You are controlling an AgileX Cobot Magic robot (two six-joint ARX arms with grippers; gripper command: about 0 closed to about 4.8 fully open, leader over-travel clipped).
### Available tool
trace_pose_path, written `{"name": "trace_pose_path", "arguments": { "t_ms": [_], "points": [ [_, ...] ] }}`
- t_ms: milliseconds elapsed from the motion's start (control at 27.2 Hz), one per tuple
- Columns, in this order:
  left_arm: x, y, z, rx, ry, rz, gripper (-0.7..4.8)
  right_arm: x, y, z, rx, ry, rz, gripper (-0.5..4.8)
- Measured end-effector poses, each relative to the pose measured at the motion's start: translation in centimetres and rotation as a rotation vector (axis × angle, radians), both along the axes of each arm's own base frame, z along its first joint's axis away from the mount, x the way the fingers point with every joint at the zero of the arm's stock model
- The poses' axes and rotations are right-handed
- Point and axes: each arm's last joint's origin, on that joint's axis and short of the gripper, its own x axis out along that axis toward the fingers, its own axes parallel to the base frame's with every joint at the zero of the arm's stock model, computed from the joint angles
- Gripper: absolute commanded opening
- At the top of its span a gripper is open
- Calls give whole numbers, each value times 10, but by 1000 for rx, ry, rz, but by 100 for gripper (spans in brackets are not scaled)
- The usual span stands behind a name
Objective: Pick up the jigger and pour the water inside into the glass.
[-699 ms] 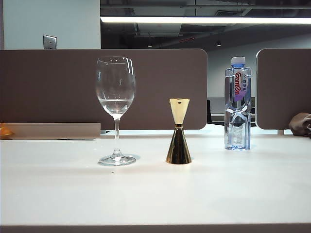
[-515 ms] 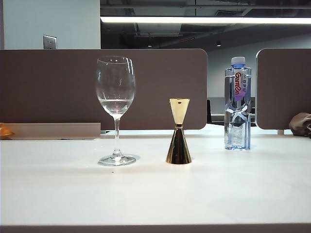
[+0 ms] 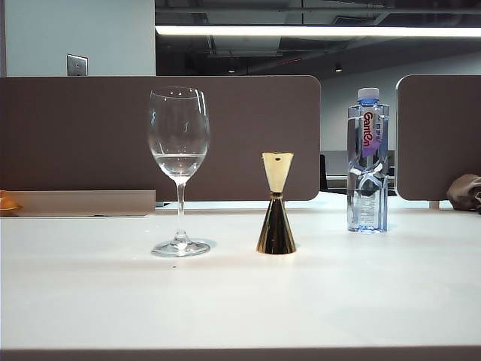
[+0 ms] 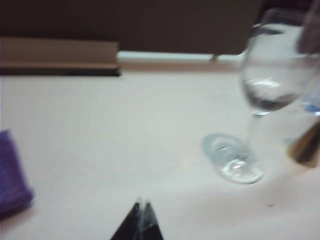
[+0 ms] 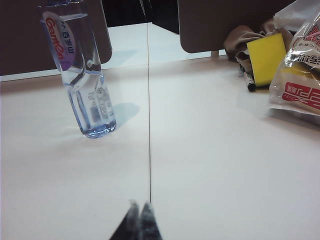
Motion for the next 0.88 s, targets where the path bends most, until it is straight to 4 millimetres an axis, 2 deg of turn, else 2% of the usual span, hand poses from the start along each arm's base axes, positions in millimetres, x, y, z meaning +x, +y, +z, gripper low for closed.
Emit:
{"name": "trace_pose_path", "arguments": {
  "t_ms": [74,258,441,699,883],
  "points": [
    [-1,-3,5,-2,-52,-116,-5,0,0,0,0,0,0,13],
    [-3,-6,8,-5,-58,-222,-5,0,0,0,0,0,0,13],
    [-4,-6,13,-4,-69,-243,-5,0,0,0,0,0,0,13],
    [-6,-8,0,-32,69,-320,-5,0,0,0,0,0,0,13],
    [-6,-8,0,-32,69,-318,-5,0,0,0,0,0,0,13]
  ]
}}
